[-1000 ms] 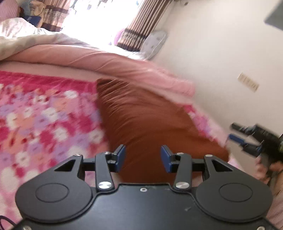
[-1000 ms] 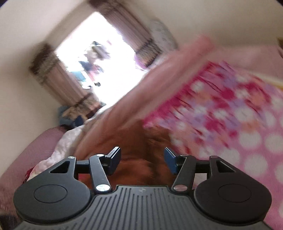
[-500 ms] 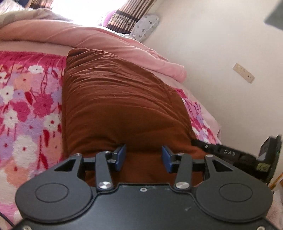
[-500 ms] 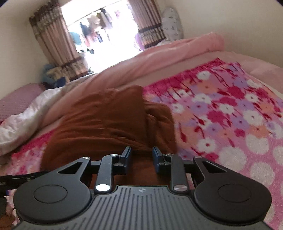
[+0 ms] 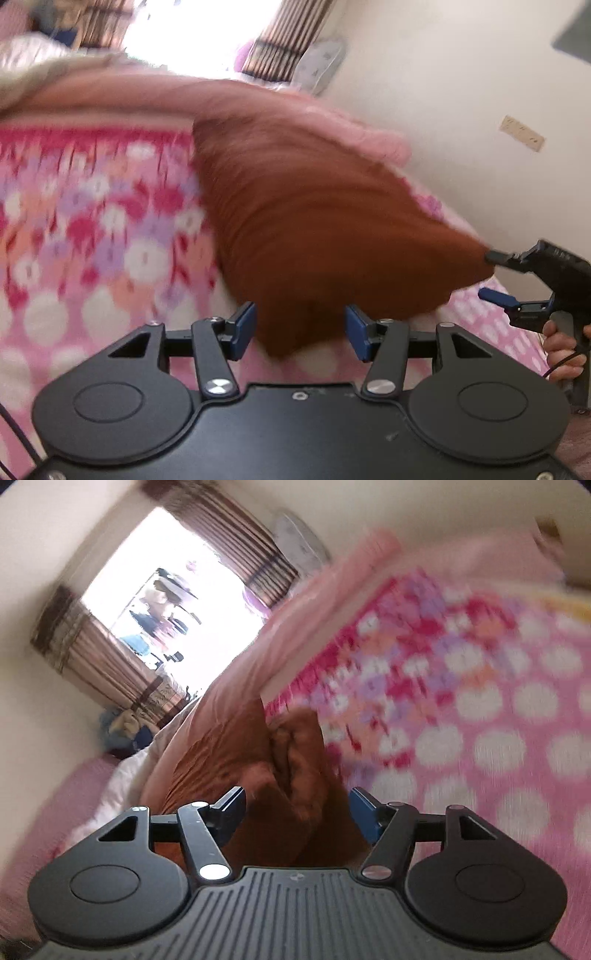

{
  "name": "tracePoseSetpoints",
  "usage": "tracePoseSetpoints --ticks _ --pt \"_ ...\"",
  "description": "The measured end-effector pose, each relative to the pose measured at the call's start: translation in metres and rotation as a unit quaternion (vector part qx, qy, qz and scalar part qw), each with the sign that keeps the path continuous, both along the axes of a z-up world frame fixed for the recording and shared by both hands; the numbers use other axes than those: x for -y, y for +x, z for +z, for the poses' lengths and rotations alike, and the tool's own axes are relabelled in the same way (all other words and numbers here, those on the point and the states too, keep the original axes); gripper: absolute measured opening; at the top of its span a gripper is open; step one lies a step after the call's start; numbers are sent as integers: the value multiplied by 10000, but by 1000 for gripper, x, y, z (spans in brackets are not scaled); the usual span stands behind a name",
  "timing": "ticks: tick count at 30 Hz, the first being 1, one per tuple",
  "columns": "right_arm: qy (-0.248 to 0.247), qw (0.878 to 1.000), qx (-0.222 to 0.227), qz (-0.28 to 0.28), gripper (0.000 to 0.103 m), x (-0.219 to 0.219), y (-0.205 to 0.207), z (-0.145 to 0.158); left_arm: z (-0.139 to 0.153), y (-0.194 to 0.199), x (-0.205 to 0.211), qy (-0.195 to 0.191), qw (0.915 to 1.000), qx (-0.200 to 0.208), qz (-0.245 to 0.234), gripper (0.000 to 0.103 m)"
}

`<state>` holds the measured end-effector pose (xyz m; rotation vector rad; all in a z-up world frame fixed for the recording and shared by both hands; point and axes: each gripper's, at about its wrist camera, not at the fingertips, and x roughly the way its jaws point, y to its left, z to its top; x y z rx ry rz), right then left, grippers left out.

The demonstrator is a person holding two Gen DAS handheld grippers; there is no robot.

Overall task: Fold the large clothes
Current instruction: 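Pinch and press the folded jacket bundle with both grippers to neaten it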

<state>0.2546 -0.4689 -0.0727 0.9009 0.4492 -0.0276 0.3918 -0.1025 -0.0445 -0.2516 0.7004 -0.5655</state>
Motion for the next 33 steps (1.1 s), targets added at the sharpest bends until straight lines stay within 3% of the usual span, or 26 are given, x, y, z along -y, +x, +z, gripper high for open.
tracePoseSetpoints --ticks 2,7,11,13,16,19,23,25,27,30,33 --pt "278 9995 -115 47 77 0 5 -9 -10 0 2 30 9999 -98 34 52" --pt "367 9989 -218 172 77 -8 25 -14 -19 9 16 291 9992 12 262 44" --pt "411 9986 -313 124 73 -12 37 -18 -22 15 20 332 9983 -42 486 26" --pt "296 9992 -251 107 32 -15 38 -15 -19 14 17 244 9975 -52 656 21" --pt "240 9997 21 24 22 -10 32 1 -11 10 4 59 9964 -41 845 20" --pt "179 9997 171 77 21 -2 32 7 -17 16 6 80 9965 -180 818 20" --pt "68 9993 -358 26 21 0 52 -37 -42 27 11 98 9955 -513 794 23" --pt "358 9992 -186 19 21 4 48 -53 -39 27 10 114 9964 -499 671 23" --pt "371 9992 -116 71 22 6 45 -51 -31 23 7 98 9972 -520 530 24" --pt "17 9997 -113 230 33 4 42 -33 -12 9 -8 226 9976 -407 510 27" --pt "-649 9976 -56 224 58 1 34 -1 13 2 -30 332 9965 -199 738 27"
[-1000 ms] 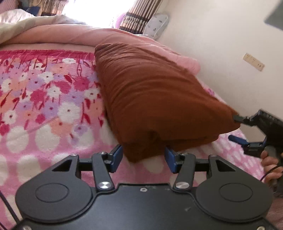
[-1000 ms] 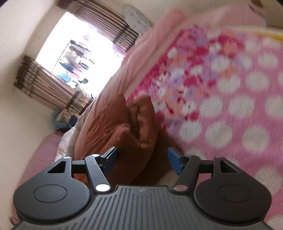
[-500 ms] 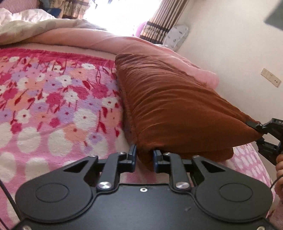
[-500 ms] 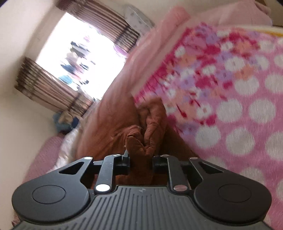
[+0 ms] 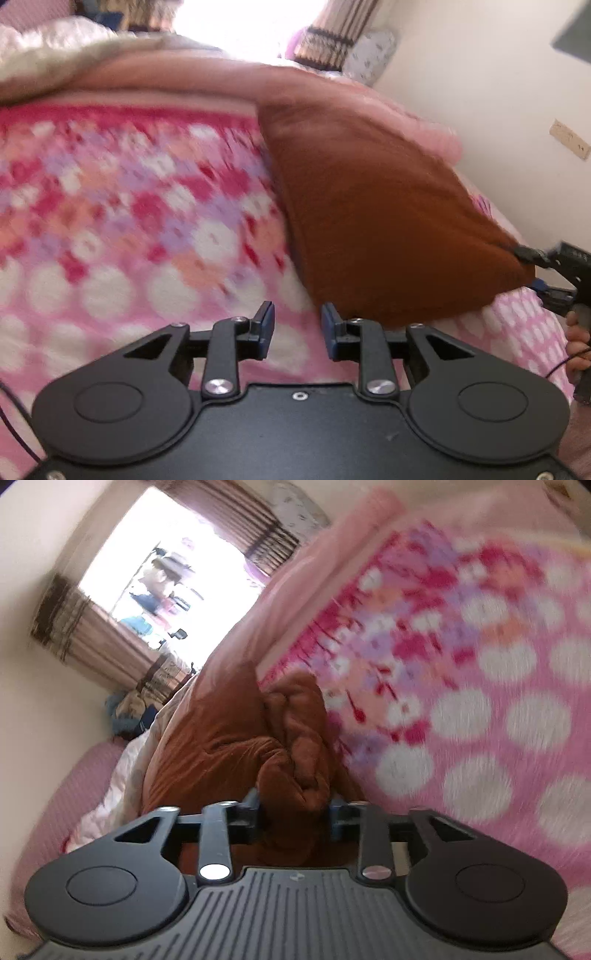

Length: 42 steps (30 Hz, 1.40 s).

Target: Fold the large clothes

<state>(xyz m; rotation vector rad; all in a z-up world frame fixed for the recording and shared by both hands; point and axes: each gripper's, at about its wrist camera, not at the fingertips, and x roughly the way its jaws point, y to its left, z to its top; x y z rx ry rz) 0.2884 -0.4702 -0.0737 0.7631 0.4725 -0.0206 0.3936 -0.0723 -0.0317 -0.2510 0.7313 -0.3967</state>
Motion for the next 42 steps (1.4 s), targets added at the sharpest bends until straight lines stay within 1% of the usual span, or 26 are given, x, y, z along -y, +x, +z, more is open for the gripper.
tracePoseSetpoints --ticks 1,3,4,7,9,10,12,14,16,19,22,24,30,31,32,33,34,36,38,40,42 --pt "-317 9995 29 -75 63 -1 -3 11 9 4 -7 -136 9999 55 49 27" --pt "-941 9953 100 -206 63 -3 -6 33 27 16 -14 -426 9989 185 49 28" --pt "-1133 9933 148 -189 63 -5 -4 45 34 22 -13 -488 9984 279 50 29" --pt "-1373 9897 409 75 62 -15 9 74 55 48 3 -633 9964 555 -56 29" --pt "-1631 9851 490 259 59 -30 24 89 61 70 20 -919 9940 517 -281 29" --pt "-1769 9825 483 342 57 -38 32 93 62 79 29 -963 9935 507 -339 29" --pt "-2023 9772 382 510 52 -55 50 95 60 95 51 -835 9945 446 -438 29" --pt "-2203 9727 223 693 45 -68 67 89 51 108 70 -732 9953 280 -565 29" --pt "-2341 9694 15 745 40 -75 78 78 38 118 84 -659 9959 34 -626 29" --pt "-2602 9618 -425 742 36 -78 96 52 21 123 97 -472 9966 62 -675 29" --pt "-2614 9600 -707 720 34 -72 105 27 9 129 97 -579 9956 29 -736 30" --pt "-2522 9623 -734 705 34 -68 108 17 11 131 93 -657 9951 0 -739 30" --pt "-2572 9613 -685 717 34 -71 103 21 22 131 88 -657 9949 35 -767 32" --pt "-2575 9612 -670 727 37 -71 103 23 24 131 85 -653 9948 67 -781 32" --pt "-2570 9615 -643 735 38 -70 102 26 29 131 82 -665 9946 117 -782 37" --pt "-2565 9617 -612 743 42 -69 102 29 33 130 79 -652 9951 164 -727 46" --pt "-2583 9616 -576 724 51 -67 102 33 35 132 74 -593 9961 220 -610 48" --pt "-2726 9585 -506 660 62 -66 101 40 40 138 64 -468 9977 348 -333 49" --pt "-2808 9562 -462 686 63 -62 104 46 37 149 53 -539 9982 222 -127 49" --pt "-2738 9579 -458 731 64 -56 110 50 30 163 44 -737 9972 -15 -76 49" --pt "-2637 9599 -449 837 65 -48 119 52 22 175 41 -791 9966 -212 23 49"
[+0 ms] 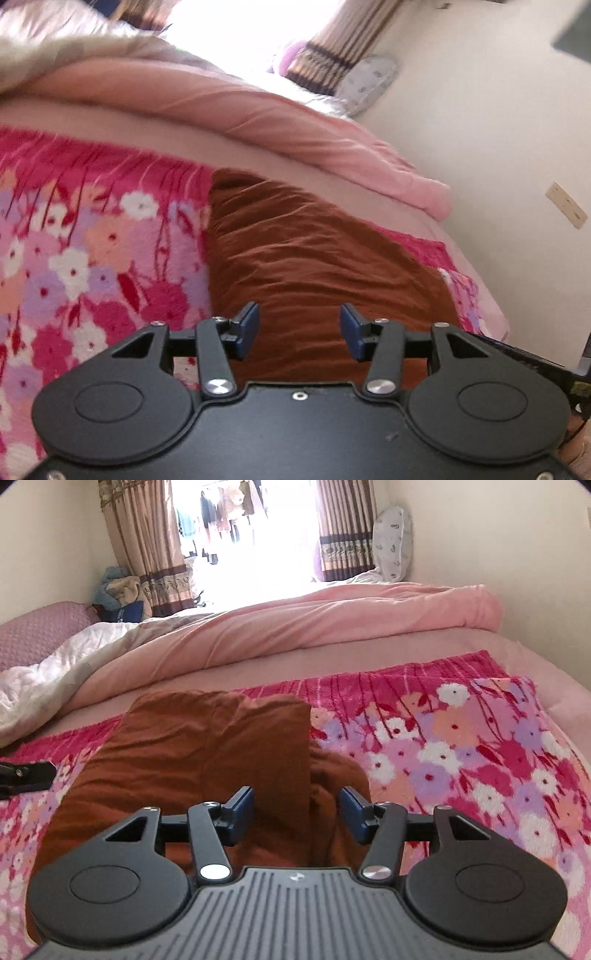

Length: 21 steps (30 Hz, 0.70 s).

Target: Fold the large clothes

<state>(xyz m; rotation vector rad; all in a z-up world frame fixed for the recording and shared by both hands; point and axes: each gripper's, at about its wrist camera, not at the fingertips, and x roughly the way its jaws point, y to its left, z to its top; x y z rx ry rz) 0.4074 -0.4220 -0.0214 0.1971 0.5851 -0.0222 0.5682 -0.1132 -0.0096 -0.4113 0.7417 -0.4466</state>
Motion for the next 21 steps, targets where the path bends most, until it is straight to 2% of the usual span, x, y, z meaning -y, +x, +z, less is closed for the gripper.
tracePoseSetpoints --ticks 4,7,9,10,11,13,15,19,21 --pt "436 9983 -268 271 71 19 28 -6 -18 16 3 -35 9996 -283 -2 50" --pt "1008 9919 -598 486 76 33 51 -20 -23 17 5 -29 9998 -203 59 54" --pt "1127 9901 -672 494 76 33 57 -27 -23 17 7 23 9998 -169 70 55" --pt "1144 9900 -654 499 65 32 57 -29 -22 17 8 52 9999 -150 65 55" --pt "1117 9906 -598 506 59 30 55 -29 -21 16 9 71 9999 -135 57 55" --pt "1046 9920 -414 565 13 24 48 -24 -18 15 11 116 9999 -111 34 54" --pt "1111 9923 -261 481 8 24 40 -13 -14 13 13 133 9999 -97 27 54" --pt "1158 9923 53 427 6 32 23 12 -3 8 14 1 10000 41 -85 54" --pt "1183 9922 52 386 6 39 21 11 -2 6 20 53 9998 76 -152 54"
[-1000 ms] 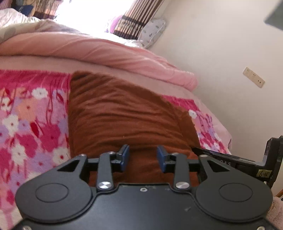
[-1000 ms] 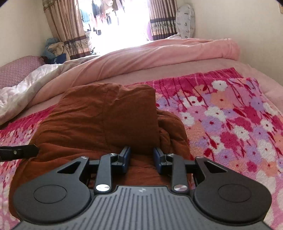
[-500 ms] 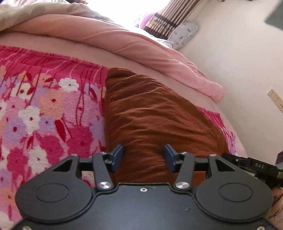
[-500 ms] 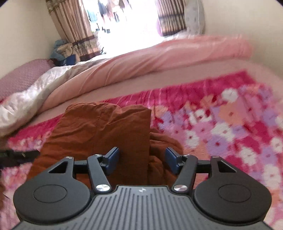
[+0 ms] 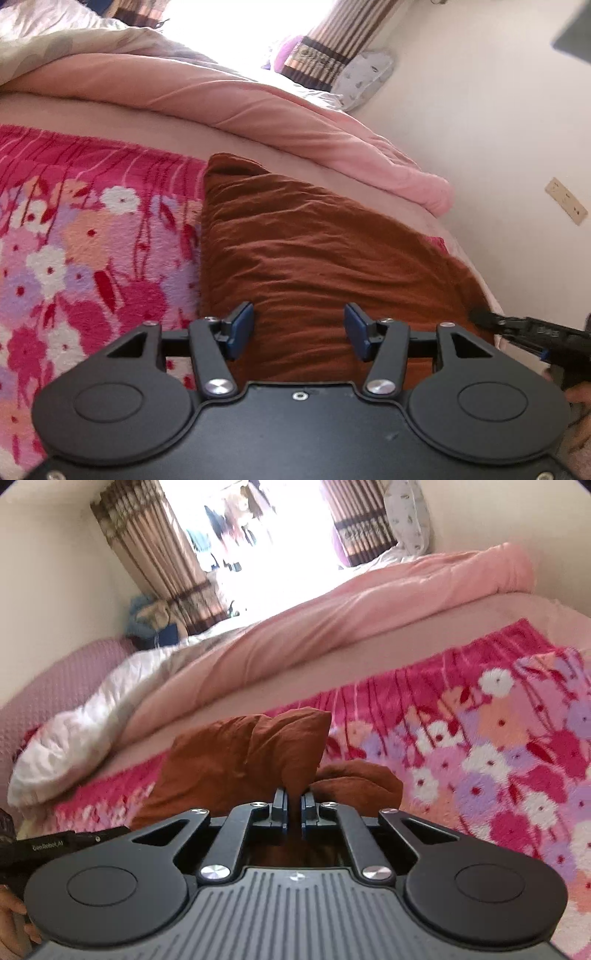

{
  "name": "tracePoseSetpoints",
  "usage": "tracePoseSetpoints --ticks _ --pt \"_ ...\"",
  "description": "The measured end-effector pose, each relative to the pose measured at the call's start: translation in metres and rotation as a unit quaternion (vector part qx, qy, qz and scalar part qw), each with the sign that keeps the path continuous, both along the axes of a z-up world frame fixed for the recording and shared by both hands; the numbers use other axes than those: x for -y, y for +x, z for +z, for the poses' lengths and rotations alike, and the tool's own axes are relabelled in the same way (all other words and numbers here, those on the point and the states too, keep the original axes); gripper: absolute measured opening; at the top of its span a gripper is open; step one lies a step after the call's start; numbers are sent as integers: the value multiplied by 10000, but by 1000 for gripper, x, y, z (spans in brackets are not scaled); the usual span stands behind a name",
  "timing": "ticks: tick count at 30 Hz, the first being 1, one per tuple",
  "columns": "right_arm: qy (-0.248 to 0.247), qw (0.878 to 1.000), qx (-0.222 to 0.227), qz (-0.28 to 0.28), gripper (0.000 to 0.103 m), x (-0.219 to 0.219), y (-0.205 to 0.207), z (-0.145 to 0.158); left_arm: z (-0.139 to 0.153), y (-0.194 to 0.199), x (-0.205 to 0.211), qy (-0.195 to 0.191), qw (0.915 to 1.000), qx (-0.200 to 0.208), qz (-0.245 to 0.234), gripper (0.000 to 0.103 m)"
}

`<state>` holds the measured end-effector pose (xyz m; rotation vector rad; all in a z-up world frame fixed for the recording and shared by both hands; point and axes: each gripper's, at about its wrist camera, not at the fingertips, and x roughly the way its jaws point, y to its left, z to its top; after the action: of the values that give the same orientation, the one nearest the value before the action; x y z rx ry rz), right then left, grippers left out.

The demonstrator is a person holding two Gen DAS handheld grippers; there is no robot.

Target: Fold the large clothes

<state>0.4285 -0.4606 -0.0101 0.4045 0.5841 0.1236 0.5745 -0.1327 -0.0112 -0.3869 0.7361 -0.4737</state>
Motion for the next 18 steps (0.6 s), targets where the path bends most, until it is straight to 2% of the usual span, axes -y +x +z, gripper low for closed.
tracePoseSetpoints --ticks 4,6,8,11,13,14,18 --pt "-21 9986 -497 -154 6 7 17 -39 -14 4 14 372 9993 25 21 56" --pt "197 9981 -557 -187 7 10 22 -57 -21 6 15 473 9989 29 61 59" --pt "234 9981 -519 -216 7 9 22 -60 -22 8 14 449 9990 1 85 59" --pt "-32 9987 -461 -222 13 -1 18 -50 -10 4 11 478 9988 26 91 56" --pt "-372 9984 -315 -301 31 -8 8 -36 3 -6 6 399 9991 125 70 55" --pt "-475 9981 -209 -342 36 -10 1 -27 11 -13 4 328 9992 231 20 55" --pt "-843 9956 305 -284 36 -30 -36 10 40 -50 8 365 9968 687 -185 55"
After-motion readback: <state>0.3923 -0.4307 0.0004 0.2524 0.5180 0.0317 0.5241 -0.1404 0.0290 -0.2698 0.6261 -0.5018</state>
